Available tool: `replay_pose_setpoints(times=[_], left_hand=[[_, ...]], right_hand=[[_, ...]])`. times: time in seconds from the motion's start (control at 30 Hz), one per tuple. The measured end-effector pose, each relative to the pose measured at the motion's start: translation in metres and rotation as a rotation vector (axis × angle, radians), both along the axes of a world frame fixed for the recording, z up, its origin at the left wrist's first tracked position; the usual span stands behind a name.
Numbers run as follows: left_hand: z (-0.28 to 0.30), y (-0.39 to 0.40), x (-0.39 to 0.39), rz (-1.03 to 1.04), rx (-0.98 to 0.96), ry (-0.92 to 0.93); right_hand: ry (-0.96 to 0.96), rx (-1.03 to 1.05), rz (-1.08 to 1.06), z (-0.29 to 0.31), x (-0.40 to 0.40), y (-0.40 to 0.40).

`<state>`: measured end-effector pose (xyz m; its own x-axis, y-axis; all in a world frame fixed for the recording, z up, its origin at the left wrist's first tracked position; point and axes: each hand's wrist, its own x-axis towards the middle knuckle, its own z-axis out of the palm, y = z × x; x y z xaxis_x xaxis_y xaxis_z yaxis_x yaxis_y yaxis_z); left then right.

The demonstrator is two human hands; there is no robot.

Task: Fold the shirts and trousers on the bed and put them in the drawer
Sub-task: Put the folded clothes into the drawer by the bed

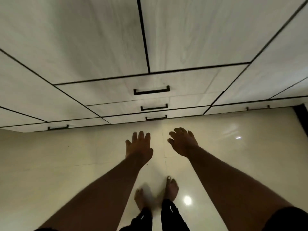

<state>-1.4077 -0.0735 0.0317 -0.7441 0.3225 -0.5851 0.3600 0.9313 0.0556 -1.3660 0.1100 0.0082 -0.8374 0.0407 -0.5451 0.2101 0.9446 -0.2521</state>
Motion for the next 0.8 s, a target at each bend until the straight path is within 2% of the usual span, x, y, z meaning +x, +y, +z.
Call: replay_pose_setpoints(times=[0.13, 0.27, 0.4, 0.43, 0.57, 0.63, 0.7, 0.8], left_hand=[[-0.141, 0.026, -0.055, -0.040, 0.021, -0.070], [-0.278, 0.040, -0.109, -0.057, 0.021, -0.050], [-0.344, 0.042, -0.153, 0.039, 0.058, -0.023], [-0.387, 0.039, -0.158, 0.017, 0.042, -0.044], [-0.425, 0.040, -0.181, -0.083, -0.012, -0.052], [-0.446, 0.044, -0.190, -0.041, -0.029, -0.104], [-0.449, 0.049, -0.193, -0.017, -0.037, -0.067], [-0.456, 0.051, -0.189, -0.043, -0.049, 0.059]], right_hand=[[-0.030, 0.005, 0.078, -0.134, -0.052, 0.014], [0.016, 0.046, 0.169, -0.259, -0.106, 0.027], [0.090, 0.079, 0.274, -0.319, -0.159, 0.045], [0.060, 0.069, 0.271, -0.359, -0.166, 0.042], [-0.039, 0.024, 0.229, -0.397, -0.179, 0.035], [-0.126, -0.030, 0.157, -0.422, -0.183, 0.030], [-0.147, -0.116, 0.005, -0.428, -0.189, 0.033], [-0.085, -0.112, -0.037, -0.436, -0.194, 0.035]])
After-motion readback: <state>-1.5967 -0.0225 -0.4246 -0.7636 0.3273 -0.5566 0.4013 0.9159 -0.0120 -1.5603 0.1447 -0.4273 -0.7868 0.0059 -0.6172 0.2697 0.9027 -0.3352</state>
